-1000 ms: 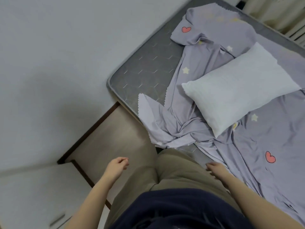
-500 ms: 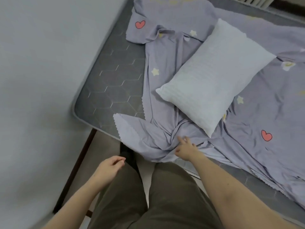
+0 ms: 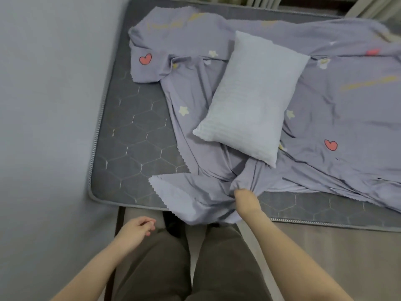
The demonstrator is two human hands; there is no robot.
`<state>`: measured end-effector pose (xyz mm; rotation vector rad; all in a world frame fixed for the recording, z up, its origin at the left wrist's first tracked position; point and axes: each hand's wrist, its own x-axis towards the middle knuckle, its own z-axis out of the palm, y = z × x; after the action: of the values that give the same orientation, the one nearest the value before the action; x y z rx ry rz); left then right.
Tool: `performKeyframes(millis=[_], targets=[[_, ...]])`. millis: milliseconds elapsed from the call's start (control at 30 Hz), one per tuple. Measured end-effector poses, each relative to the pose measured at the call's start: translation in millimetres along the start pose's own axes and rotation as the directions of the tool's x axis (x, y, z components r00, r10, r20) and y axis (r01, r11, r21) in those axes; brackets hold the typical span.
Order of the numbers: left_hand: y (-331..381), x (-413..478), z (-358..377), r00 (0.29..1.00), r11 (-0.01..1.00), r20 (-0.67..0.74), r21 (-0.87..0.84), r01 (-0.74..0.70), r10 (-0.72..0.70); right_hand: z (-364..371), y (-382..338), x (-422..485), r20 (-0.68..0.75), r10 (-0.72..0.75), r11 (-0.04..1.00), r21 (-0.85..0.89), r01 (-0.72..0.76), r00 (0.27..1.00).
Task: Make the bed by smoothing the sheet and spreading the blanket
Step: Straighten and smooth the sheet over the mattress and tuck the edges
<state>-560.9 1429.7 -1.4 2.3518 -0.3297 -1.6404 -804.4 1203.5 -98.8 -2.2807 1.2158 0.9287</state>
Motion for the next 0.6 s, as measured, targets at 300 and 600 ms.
performKeyframes(millis=[300,600], targets=[[39.4,6.3,37.1,0.951,0.910,0.299,-0.368,0.192,-0.080,-57.6,-56.9,-99.6,-0.231,-0.214,0.848,0.438,0.298,0.949],[81.4,11.7,27.8,0.966,0.568,0.259,-0.794,0.218,-0.008,-95.1,-78.7,-157.1,-0.401,-0.248,0.729,0.522,0.442,0.882]])
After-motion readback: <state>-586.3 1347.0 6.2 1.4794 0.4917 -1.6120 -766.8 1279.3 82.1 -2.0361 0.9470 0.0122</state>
